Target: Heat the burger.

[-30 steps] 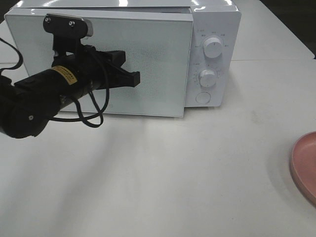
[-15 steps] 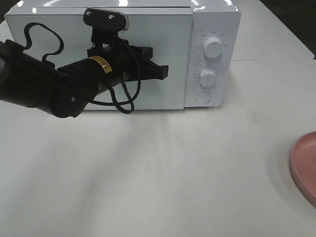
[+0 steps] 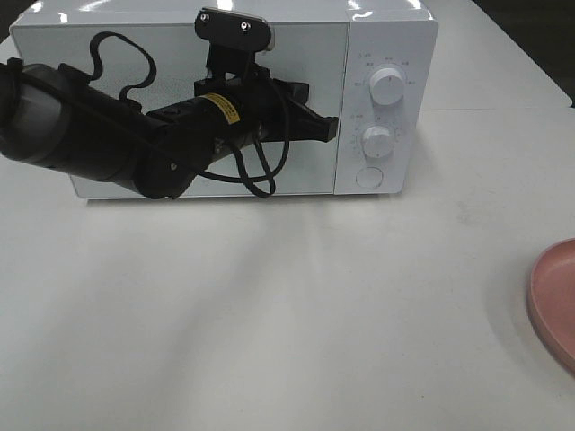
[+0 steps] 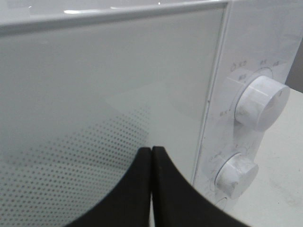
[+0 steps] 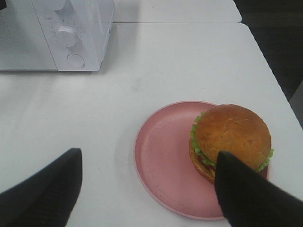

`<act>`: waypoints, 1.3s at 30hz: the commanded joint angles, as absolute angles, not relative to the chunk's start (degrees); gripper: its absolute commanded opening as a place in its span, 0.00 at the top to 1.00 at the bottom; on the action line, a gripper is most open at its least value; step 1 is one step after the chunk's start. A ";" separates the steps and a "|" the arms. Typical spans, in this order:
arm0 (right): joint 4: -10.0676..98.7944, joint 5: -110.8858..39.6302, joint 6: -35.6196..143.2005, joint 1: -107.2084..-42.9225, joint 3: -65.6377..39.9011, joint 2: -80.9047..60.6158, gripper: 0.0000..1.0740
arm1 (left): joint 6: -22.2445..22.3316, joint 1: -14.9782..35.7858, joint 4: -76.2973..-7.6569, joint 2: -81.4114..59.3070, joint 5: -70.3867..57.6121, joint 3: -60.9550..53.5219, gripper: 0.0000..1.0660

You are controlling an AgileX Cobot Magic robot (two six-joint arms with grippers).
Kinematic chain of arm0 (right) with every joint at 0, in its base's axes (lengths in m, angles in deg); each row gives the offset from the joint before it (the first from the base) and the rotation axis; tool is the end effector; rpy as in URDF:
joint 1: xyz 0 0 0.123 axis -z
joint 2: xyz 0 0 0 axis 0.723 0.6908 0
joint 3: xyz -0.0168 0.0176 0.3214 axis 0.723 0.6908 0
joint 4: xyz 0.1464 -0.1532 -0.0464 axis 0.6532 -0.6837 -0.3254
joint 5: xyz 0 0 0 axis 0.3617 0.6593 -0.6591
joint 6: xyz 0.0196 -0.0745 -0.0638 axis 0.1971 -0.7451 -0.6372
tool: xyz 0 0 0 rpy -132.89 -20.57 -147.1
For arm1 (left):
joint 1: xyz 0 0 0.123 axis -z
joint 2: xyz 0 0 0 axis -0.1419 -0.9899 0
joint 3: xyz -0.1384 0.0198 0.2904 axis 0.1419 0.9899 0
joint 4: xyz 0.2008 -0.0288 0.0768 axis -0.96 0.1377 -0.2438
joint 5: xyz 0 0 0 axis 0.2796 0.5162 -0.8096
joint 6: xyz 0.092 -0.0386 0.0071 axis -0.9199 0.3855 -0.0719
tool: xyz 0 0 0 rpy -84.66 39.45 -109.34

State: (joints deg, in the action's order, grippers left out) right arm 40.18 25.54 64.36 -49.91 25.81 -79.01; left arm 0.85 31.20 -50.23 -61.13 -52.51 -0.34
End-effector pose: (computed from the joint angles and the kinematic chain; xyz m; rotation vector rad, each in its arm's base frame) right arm -0.0641 -0.0099 0.2623 0.0431 1.9804 0.0261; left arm 0.3524 -0.2808 0.2255 0.5290 1.7214 -0.4656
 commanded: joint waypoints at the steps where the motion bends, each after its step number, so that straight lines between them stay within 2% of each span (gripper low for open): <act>1: 40.30 24.91 63.96 -49.68 25.86 -80.56 0.30 | 0.96 29.02 -44.90 -59.70 -53.37 -2.17 1.00; 11: 40.30 24.91 63.96 -49.68 25.86 -80.56 0.30 | 0.33 32.12 -46.39 -52.31 -41.57 2.70 1.00; 12: 40.30 24.91 63.96 -49.68 25.86 -80.56 0.30 | 0.39 32.75 -46.27 -50.59 -37.50 3.56 0.92; 13: 40.30 24.91 63.96 -49.68 25.86 -80.56 0.30 | 0.39 32.75 -46.27 -50.59 -37.50 3.56 0.92; 14: 40.30 24.91 63.96 -49.68 25.86 -80.56 0.30 | 0.44 33.04 -46.27 -50.01 -35.21 3.79 0.85; 15: 40.30 24.91 63.96 -49.68 25.86 -80.56 0.30 | 0.62 33.21 -46.27 -48.52 -29.65 3.85 0.63; 16: 40.30 24.91 63.96 -49.68 25.86 -80.56 0.30 | 0.62 33.21 -46.27 -48.52 -29.65 3.85 0.63; 17: 40.30 24.91 63.96 -49.68 25.86 -80.56 0.30 | 0.79 33.21 -46.27 -47.84 -26.27 3.85 0.49; 18: 40.30 24.91 63.96 -49.68 25.86 -80.56 0.30 | 1.65 33.21 -46.16 -46.69 -20.48 3.85 0.24; 19: 40.30 24.91 63.96 -49.68 25.86 -80.56 0.30 | 1.65 33.21 -46.16 -46.69 -20.48 3.85 0.24; 20: 40.30 24.91 63.96 -49.68 25.86 -80.56 0.30 | 1.65 33.21 -46.16 -45.32 -13.21 3.85 0.05; 21: 40.30 24.91 63.96 -49.68 25.86 -80.56 0.30 | 1.65 33.21 -46.16 -45.32 -13.21 3.85 0.05; 23: 40.30 24.91 63.96 -49.68 25.86 -80.56 0.30 | 1.65 33.21 -46.27 -42.79 -3.18 3.85 0.05; 24: 40.30 24.91 63.96 -49.68 25.86 -80.56 0.30 | 1.65 33.21 -46.27 -42.79 -3.18 3.85 0.05; 28: 40.30 24.91 63.96 -49.68 25.86 -80.56 0.30 | 1.65 33.21 -46.27 -39.30 10.17 3.85 0.05; 39: 40.30 24.91 63.96 -49.68 25.86 -80.56 0.30 | 2.51 32.46 -46.22 -34.31 29.77 3.85 0.05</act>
